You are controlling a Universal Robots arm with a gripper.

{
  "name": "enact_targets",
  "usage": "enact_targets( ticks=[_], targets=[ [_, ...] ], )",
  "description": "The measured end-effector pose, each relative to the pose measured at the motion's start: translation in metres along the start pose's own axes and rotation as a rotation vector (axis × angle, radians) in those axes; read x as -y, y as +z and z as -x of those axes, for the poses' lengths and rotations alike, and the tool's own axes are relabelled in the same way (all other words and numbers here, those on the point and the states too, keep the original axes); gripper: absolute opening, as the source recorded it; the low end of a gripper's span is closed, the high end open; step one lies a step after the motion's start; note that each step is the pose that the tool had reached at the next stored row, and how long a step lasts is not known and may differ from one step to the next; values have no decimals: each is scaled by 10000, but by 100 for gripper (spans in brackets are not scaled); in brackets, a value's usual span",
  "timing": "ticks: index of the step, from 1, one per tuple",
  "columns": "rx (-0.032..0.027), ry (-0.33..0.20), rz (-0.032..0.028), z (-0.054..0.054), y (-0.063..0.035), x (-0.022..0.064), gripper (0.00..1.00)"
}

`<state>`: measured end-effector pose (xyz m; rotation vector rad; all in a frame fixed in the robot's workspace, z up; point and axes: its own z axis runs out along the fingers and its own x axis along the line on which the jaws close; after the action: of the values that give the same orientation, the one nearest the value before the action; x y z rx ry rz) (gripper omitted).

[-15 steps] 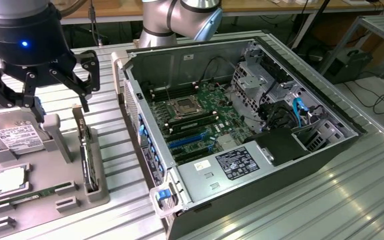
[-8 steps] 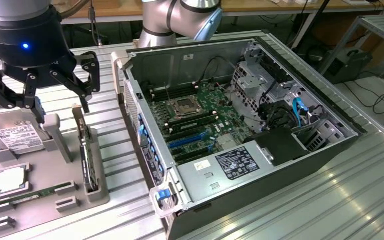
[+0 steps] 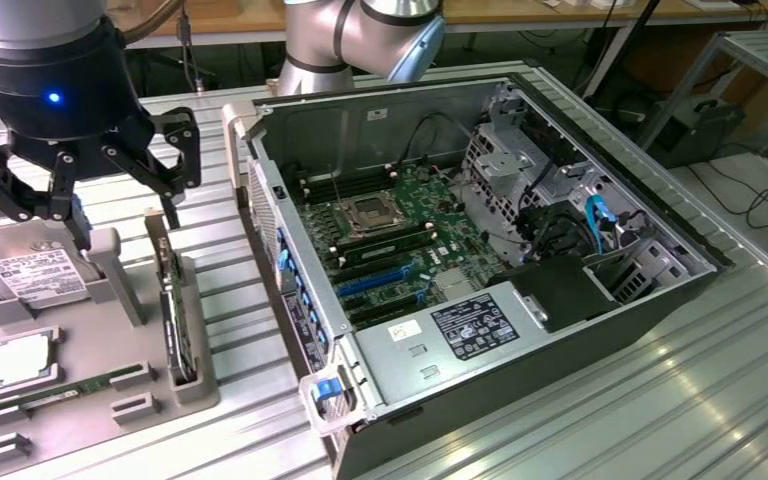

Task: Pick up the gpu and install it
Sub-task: 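Pick up the gpu and move the gpu toward the slot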

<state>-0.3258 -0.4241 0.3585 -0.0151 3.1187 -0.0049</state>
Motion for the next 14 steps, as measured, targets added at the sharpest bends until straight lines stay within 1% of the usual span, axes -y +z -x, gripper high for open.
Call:
enact_targets(
  ticks=[14],
  targets=[
    [-5, 0, 0, -2, 78, 2, 72]
  ],
)
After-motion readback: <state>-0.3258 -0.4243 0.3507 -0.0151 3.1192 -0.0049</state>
